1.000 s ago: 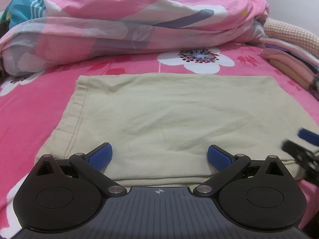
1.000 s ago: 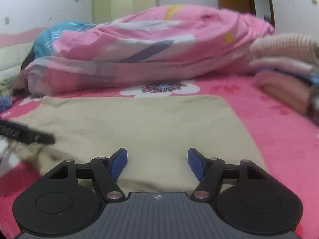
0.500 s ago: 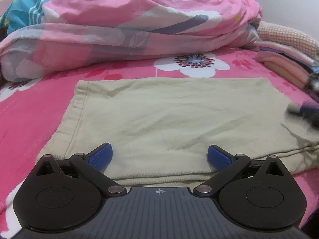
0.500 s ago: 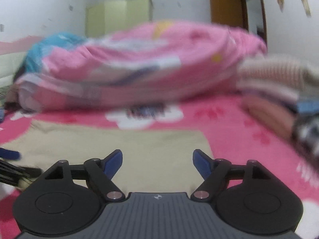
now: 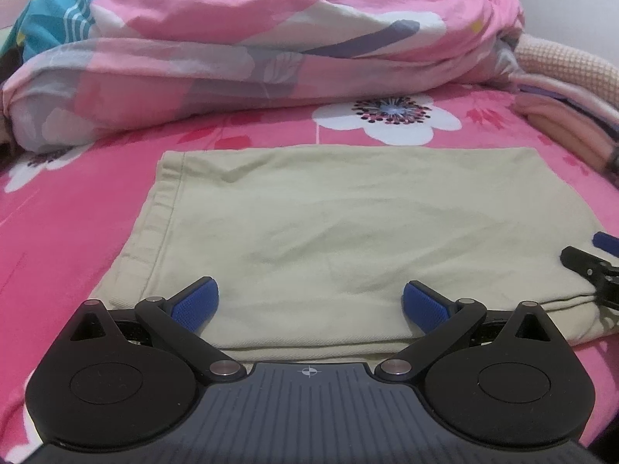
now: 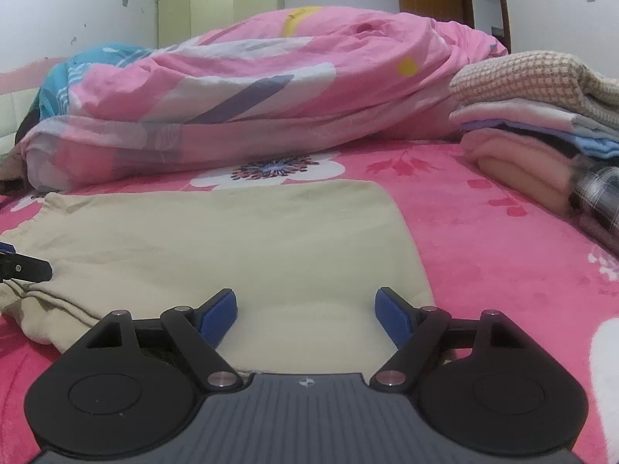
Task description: Fold clothes
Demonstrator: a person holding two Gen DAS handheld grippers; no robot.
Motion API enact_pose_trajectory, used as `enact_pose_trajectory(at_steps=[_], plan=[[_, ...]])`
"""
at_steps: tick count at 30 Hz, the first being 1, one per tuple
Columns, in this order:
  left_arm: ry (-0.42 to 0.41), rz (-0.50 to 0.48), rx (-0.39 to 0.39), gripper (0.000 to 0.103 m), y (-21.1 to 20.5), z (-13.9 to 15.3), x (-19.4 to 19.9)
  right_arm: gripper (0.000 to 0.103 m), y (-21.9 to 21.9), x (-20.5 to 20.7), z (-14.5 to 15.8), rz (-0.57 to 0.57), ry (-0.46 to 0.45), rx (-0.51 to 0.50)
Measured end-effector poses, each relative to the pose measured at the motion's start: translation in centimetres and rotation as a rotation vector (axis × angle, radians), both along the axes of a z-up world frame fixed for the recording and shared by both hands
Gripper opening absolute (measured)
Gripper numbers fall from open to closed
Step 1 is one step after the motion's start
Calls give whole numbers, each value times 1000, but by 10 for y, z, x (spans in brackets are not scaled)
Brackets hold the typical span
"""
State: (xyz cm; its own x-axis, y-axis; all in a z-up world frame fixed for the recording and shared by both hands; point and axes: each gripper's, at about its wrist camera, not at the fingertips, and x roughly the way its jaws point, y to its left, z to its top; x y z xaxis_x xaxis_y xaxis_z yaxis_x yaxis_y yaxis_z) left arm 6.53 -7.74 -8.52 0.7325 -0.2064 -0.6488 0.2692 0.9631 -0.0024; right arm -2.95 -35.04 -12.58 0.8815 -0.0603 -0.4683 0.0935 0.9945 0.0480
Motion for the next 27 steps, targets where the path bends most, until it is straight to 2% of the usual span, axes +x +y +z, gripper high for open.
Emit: enact_pose_trajectory(at_steps=[5, 12, 18, 23, 27], plan=[[1, 1, -8, 103, 1, 1, 0, 84, 2, 3, 2, -11, 17, 0], [-6, 19, -92, 103, 11, 16, 7, 84, 1, 3, -1, -12, 11, 5], [-6, 30, -61, 103, 1, 27, 16, 84, 1, 3, -2, -12, 4, 5], [-64, 48, -84, 103, -25, 74, 38, 84, 2, 3, -2, -11, 5, 2], [-83, -53, -89, 103, -69, 131, 57, 86, 2, 3, -2, -16, 4, 4]])
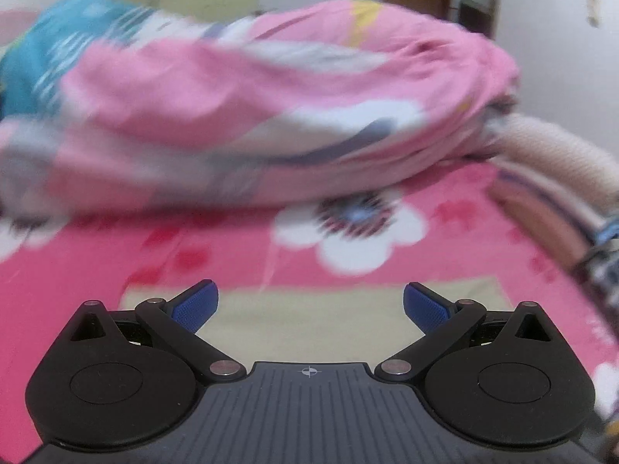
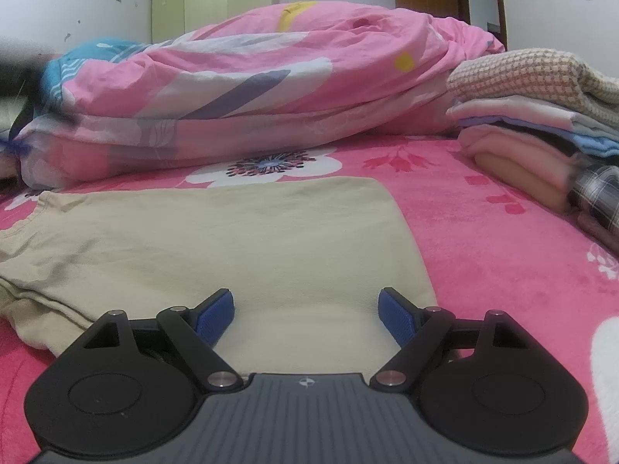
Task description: Fold clothes
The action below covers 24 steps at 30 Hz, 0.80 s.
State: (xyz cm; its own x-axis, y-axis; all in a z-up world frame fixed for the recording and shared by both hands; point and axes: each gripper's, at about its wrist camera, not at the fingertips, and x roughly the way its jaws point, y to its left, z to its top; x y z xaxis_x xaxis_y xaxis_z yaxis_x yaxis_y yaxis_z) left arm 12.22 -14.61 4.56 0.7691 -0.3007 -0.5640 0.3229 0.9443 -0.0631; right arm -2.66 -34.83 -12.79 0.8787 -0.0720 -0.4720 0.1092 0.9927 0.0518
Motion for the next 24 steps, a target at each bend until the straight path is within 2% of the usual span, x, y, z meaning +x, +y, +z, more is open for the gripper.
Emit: enact_pose_trajectory(at_steps=[3, 7, 10, 14, 18, 21, 24], plan=[[-25, -69, -24, 103, -22, 31, -3, 86, 0, 0, 1, 2, 3, -3], [30, -166, -65, 103, -32, 40, -14, 86, 0, 0, 0, 6, 3, -6], [97, -206, -63, 103, -36, 24, -14, 86, 0, 0, 0, 5, -1, -7], [236, -185, -85, 103, -35, -7, -2, 86, 0, 0, 0, 5, -2, -7], [167, -143, 65, 103, -21, -28, -3, 86, 0, 1, 0, 5, -4, -6], [114, -111, 55, 103, 19, -49, -1, 86, 0, 0, -1, 4, -6, -4], [121, -52, 75, 103, 47, -76, 8, 86, 0, -2, -2, 2, -23, -3]])
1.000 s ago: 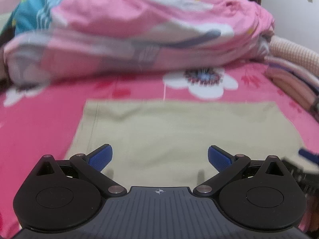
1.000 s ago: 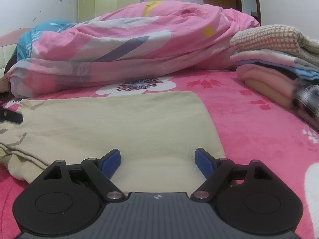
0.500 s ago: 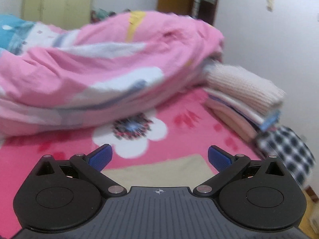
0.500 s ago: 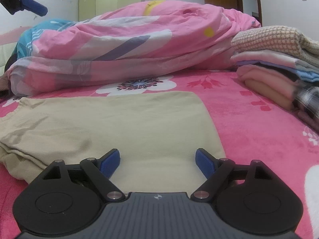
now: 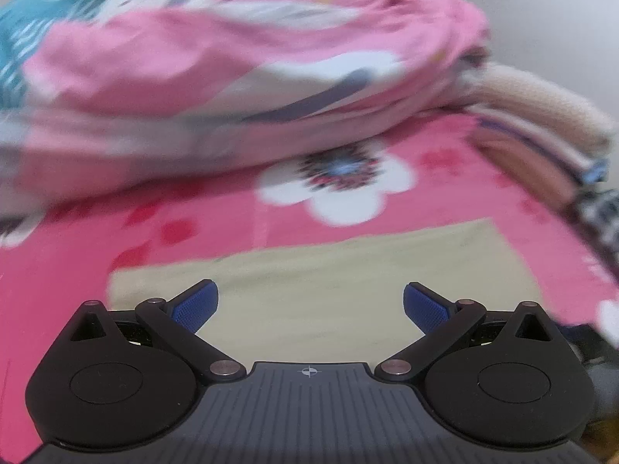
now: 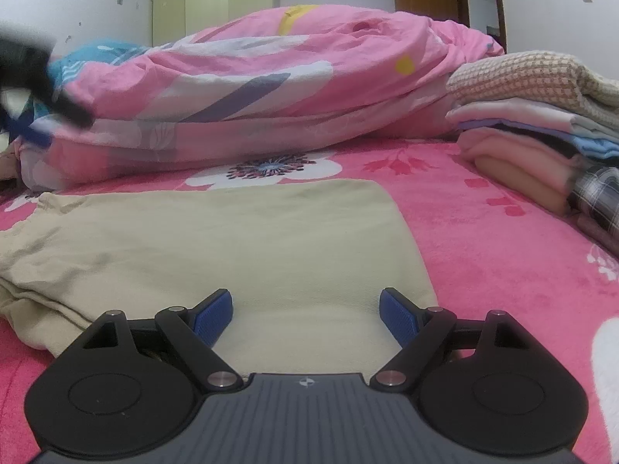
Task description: Fold clothes
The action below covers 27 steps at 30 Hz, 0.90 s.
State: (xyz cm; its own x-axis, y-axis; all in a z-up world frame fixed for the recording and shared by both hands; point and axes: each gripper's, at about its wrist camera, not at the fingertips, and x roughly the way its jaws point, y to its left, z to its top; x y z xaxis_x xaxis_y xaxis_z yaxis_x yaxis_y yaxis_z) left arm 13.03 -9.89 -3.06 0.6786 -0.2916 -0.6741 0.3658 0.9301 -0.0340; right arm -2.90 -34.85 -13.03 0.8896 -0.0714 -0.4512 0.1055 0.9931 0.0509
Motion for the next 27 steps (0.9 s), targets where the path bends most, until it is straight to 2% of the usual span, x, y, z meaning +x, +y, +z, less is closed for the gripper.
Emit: enact_pose_trajectory(at_steps=[2, 4, 6, 8, 10, 12, 15, 17, 18, 20, 24, 27], plan=[[65, 24, 25, 100, 10, -12, 7, 86, 0, -1, -1, 0, -9, 0], [155, 38, -1, 96, 26, -8, 12, 86, -1, -2, -1, 0, -15, 1], [179, 35, -86, 97, 56, 21, 7, 86, -1, -2, -1, 2, -16, 1], [132, 66, -100, 101, 90, 63, -9, 86, -2, -2, -1, 5, -18, 4], [44, 131, 5, 103, 118, 105, -30, 86, -3, -4, -2, 9, -27, 10], [-60, 236, 176, 103, 142, 138, -52, 86, -4, -5, -3, 14, -38, 17], [-163, 397, 384, 103, 168, 155, -65, 88, -6, -6, -5, 24, -51, 27], [-173, 454, 440, 103, 171, 141, -62, 89, -7, -6, -5, 31, -54, 32], [-179, 444, 427, 103, 168, 127, -59, 89, -7, -6, -5, 33, -55, 33], [-189, 389, 358, 103, 153, 95, -52, 89, -7, -6, -5, 35, -58, 35], [-190, 217, 156, 101, 102, 27, -31, 89, -6, -5, -4, 34, -51, 34], [-225, 97, 100, 97, 60, -1, -16, 90, -5, -4, -3, 34, -37, 27]])
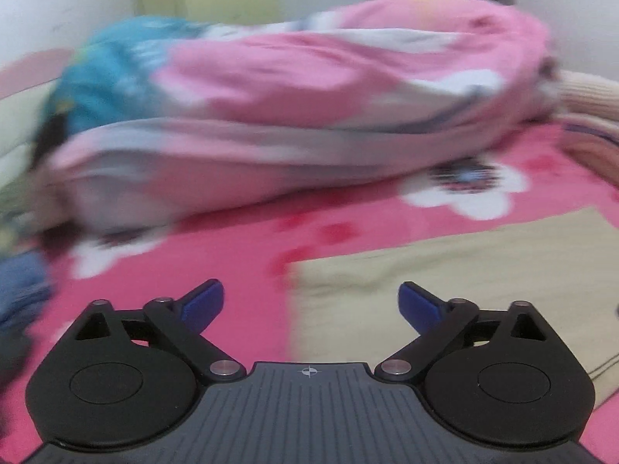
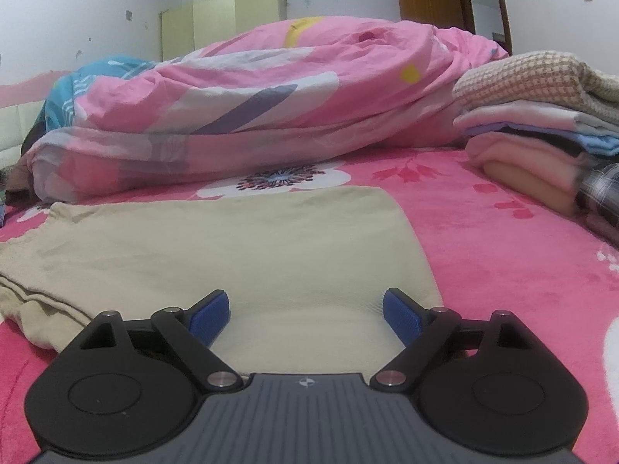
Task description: Fold clothes
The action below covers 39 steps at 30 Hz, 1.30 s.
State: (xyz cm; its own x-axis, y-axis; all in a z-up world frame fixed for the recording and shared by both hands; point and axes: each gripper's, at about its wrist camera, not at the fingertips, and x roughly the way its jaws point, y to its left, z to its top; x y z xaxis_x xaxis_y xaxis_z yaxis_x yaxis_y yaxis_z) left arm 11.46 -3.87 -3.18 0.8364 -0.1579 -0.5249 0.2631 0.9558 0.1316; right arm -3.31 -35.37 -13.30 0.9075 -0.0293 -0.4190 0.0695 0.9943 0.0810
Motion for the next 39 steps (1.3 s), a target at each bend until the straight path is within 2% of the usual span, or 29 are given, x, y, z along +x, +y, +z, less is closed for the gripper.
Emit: enact_pose_trajectory(at_steps=[1, 2, 4, 7, 10, 14, 17, 19, 21, 22, 23, 25, 27, 30, 34, 36, 39], plan=[[-7, -32, 9, 92, -12, -6, 5, 90, 0, 0, 0, 0, 1, -1], [-11, -51, 21, 76, -20, -11, 8, 90, 0, 0, 0, 0, 1, -2], [-5, -87, 35, 61, -30, -22, 18, 90, 1, 1, -1, -2, 1, -6], [56, -97, 26, 50, -30, -37, 39, 90, 2, 1, -1, -7, -1, -12], [70, -53, 16, 50, -13, -51, 56, 90, 3, 1, -2, -7, -2, -15], [132, -16, -109, 26, 20, -44, 75, 90, 3, 1, -2, -7, -6, -15], [175, -23, -126, 16, 31, -40, 81, 90, 2, 0, -3, -6, -11, -14], [191, -20, -123, 14, 34, -37, 84, 90, 2, 0, -3, -6, -14, -13], [171, 22, -78, 15, 36, -33, 84, 90, 2, 0, -3, -4, -16, -11], [150, 67, -40, 31, 38, -31, 83, 90, 1, -1, -3, -4, -17, -10], [122, 122, -7, 43, 42, -29, 83, 90, 1, -1, -3, -3, -18, -8], [103, 184, 8, 42, 55, -25, 83, 90, 1, -1, -3, -3, -21, -6], [109, 219, -28, 42, 71, -17, 79, 90, 0, -2, -3, -1, -24, -3], [75, 174, -72, 42, 72, 1, 53, 90, 0, -2, -3, 0, -27, 0], [81, 6, -113, 42, 52, 11, 7, 90, 0, -3, -3, 0, -28, -1], [108, -67, -76, 43, 38, 1, -13, 90, 0, -3, -3, 0, -28, -1], [113, -34, 64, 44, 37, -28, -33, 90, 1, -3, -3, 0, -27, -1]])
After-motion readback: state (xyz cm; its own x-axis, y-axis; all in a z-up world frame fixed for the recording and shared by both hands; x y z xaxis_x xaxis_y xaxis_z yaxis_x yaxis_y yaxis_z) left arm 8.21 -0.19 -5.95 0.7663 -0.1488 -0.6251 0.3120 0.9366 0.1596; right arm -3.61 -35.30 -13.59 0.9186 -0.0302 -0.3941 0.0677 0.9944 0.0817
